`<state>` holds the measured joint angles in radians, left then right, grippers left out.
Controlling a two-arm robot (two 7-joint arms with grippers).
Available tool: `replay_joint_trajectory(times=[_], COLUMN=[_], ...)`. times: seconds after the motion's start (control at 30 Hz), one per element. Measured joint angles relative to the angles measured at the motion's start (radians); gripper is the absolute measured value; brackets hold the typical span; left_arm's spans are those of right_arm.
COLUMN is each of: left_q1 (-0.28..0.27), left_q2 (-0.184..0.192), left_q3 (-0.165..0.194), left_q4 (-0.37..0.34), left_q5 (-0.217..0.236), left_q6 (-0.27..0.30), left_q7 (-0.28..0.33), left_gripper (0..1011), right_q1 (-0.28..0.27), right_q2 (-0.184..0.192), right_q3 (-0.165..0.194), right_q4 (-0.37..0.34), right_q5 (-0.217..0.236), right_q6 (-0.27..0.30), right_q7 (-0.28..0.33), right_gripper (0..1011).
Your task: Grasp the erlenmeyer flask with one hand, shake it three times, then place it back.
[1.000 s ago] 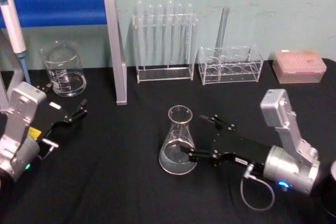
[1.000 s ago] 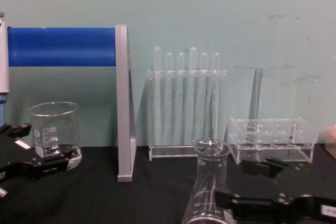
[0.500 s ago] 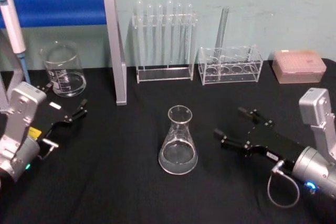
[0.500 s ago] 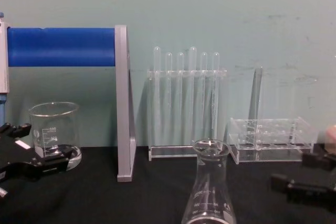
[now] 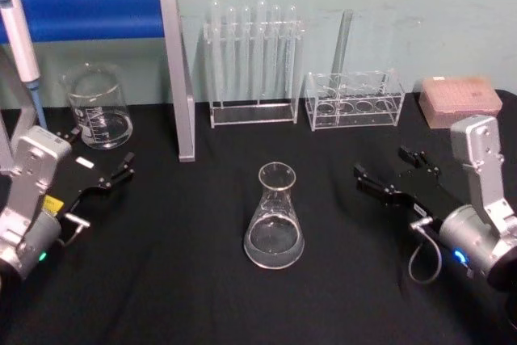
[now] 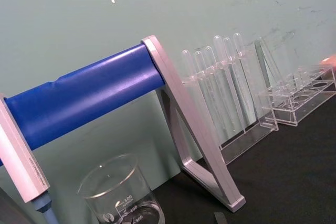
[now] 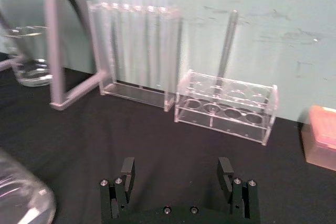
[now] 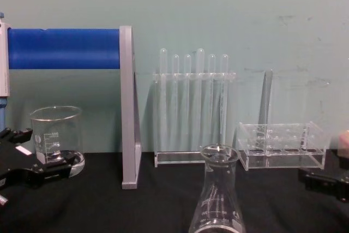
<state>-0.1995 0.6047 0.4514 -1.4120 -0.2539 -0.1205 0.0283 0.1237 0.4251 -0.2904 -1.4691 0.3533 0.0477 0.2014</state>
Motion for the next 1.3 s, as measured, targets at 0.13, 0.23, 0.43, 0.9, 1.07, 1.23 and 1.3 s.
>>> replay_joint_trajectory(times=[0.13, 0.23, 0.43, 0.9, 1.07, 1.23, 1.3], left_q1=[0.000, 0.000, 0.000, 0.000, 0.000, 0.000, 0.000], left_q2=[0.000, 0.000, 0.000, 0.000, 0.000, 0.000, 0.000], left_q3=[0.000, 0.000, 0.000, 0.000, 0.000, 0.000, 0.000], left_q4=[0.000, 0.000, 0.000, 0.000, 0.000, 0.000, 0.000], left_q5=[0.000, 0.000, 0.000, 0.000, 0.000, 0.000, 0.000], left_q6=[0.000, 0.000, 0.000, 0.000, 0.000, 0.000, 0.000], left_q7=[0.000, 0.000, 0.000, 0.000, 0.000, 0.000, 0.000], left_gripper=[1001, 1001, 1001, 1001, 1001, 1001, 1001], right_q1=[0.036, 0.070, 0.102, 0.109, 0.109, 0.109, 0.109], right_q2=[-0.037, -0.067, -0.097, -0.108, -0.108, -0.108, -0.107], right_q3=[-0.004, -0.008, -0.005, 0.004, 0.004, 0.003, 0.003], right_q4=[0.049, 0.097, 0.148, 0.158, 0.158, 0.158, 0.158], right_q5=[-0.031, -0.052, -0.069, -0.073, -0.073, -0.073, -0.073], right_q6=[0.011, 0.016, 0.025, 0.035, 0.034, 0.034, 0.034], right_q7=[-0.034, -0.046, -0.047, -0.045, -0.045, -0.045, -0.045], right_gripper=[1000, 1000, 1000, 1000, 1000, 1000, 1000])
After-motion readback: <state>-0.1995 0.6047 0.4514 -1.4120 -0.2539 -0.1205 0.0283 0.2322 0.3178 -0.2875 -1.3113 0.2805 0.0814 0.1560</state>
